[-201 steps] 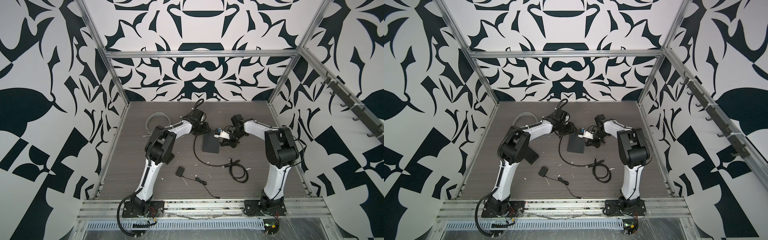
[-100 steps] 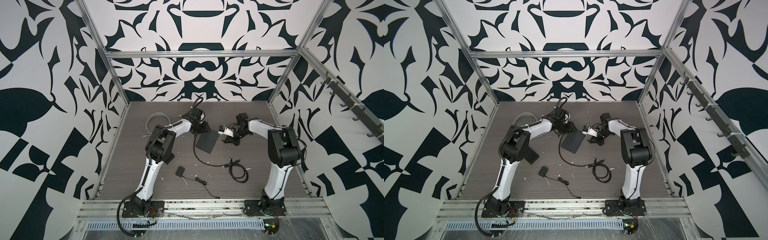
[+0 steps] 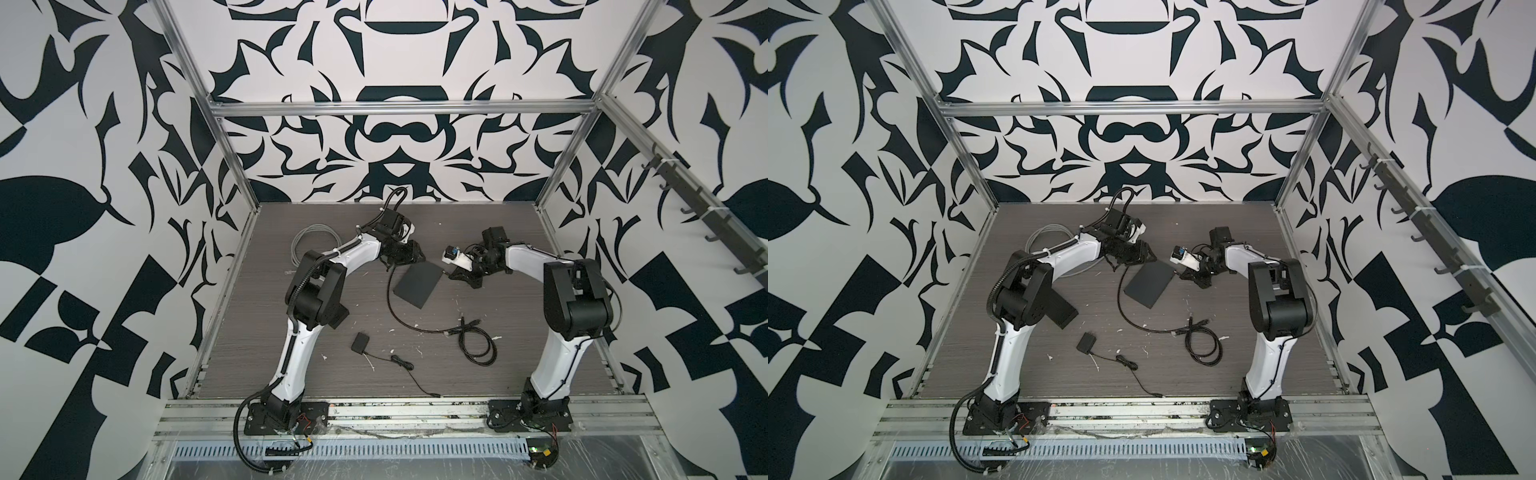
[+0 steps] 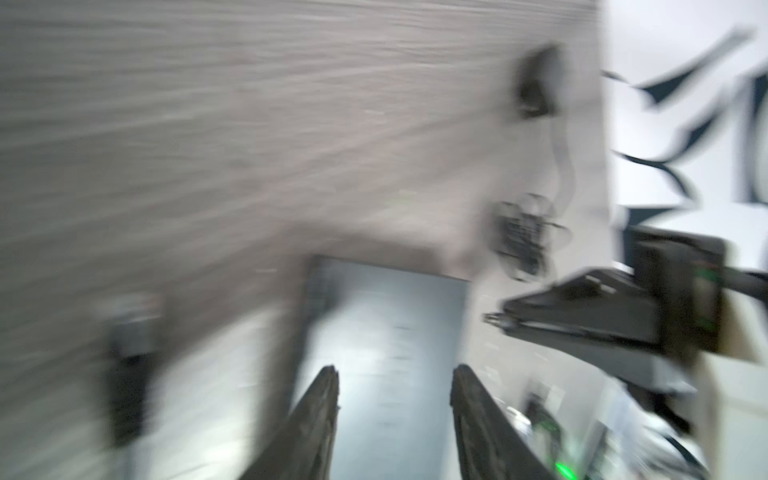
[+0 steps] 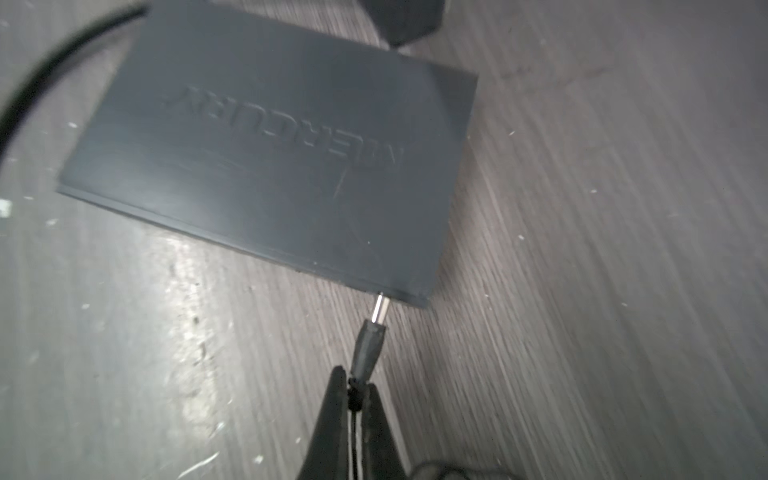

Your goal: Insert the plug into the switch port

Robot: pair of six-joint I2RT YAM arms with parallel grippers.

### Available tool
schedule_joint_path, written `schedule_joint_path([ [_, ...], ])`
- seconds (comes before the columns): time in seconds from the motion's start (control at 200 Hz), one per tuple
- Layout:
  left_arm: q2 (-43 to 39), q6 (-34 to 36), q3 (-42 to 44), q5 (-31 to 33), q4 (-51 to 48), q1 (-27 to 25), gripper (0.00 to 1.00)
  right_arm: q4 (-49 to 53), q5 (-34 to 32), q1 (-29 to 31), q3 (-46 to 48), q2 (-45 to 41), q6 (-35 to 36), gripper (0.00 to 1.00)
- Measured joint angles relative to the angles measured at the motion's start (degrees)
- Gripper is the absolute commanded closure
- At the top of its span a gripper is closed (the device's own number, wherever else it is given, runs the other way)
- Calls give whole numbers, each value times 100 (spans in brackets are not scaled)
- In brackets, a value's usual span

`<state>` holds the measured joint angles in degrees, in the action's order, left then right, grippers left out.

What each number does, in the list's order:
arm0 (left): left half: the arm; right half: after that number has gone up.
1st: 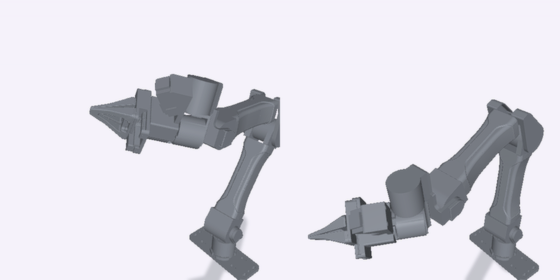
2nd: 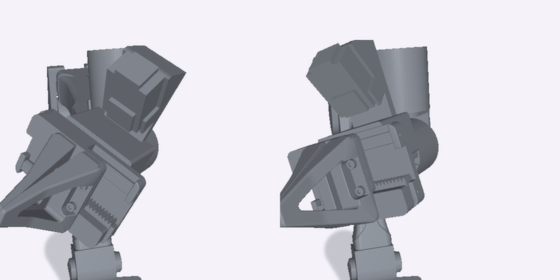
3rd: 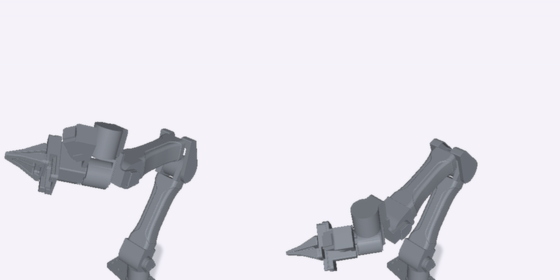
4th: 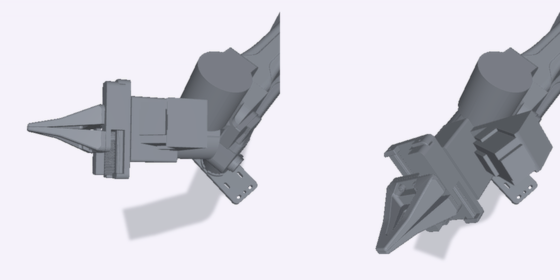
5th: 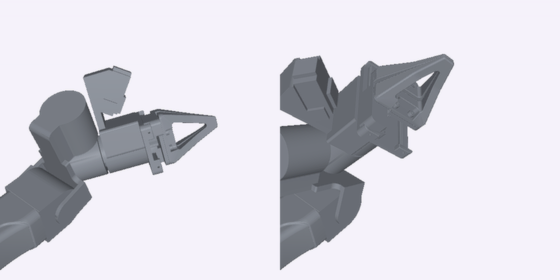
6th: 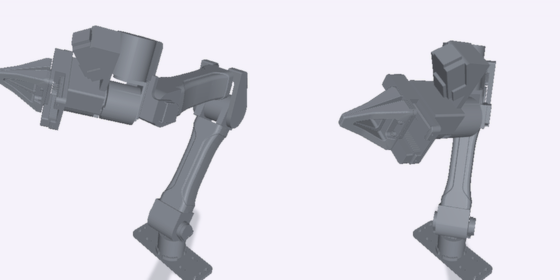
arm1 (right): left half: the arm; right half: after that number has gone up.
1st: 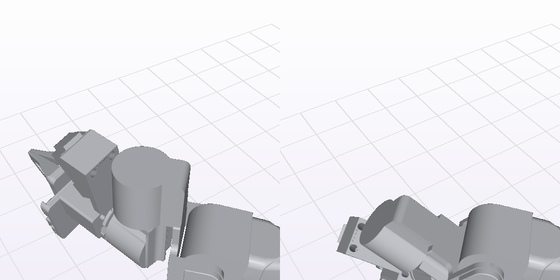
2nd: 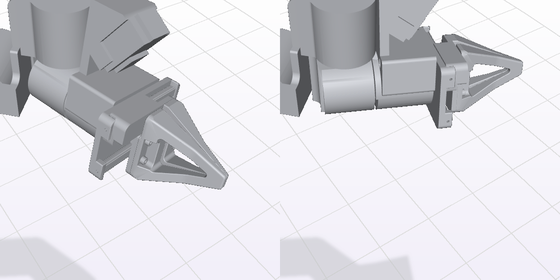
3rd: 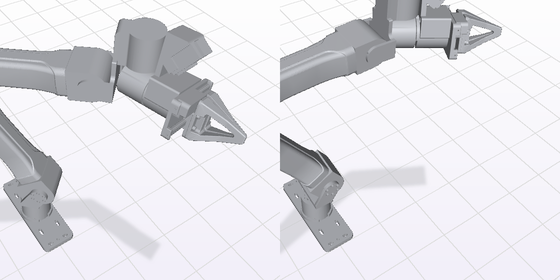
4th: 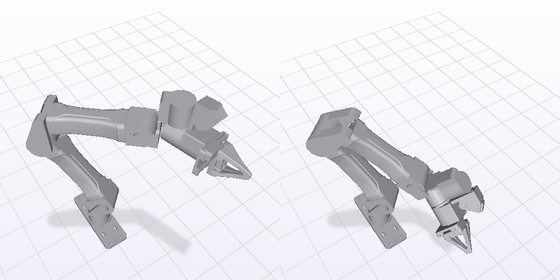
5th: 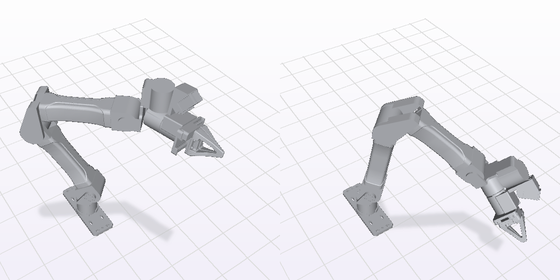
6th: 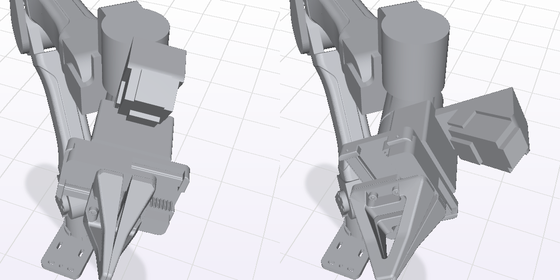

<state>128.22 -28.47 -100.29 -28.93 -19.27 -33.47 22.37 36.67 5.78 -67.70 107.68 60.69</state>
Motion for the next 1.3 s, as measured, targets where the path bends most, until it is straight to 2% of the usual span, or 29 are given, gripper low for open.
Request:
schedule_joint_path([
  [0.135,0,-319,2,-610,328,-118,51,-243,251,-33,13,-208,-37,99],
  [0.42,114,-1193,72,-1207,1307,-258,51,-387,535,-31,79,-225,-92,99],
  [0.76,442,-1419,66,-1250,1434,-256,63,-424,599,-31,83,-225,-144,99],
  [0.905,442,-1478,66,-1290,1526,-254,64,-426,601,-28,85,-225,-166,99],
  [1.3,448,-1744,66,-1456,1845,-256,77,-428,599,-28,85,-225,-229,100],
])
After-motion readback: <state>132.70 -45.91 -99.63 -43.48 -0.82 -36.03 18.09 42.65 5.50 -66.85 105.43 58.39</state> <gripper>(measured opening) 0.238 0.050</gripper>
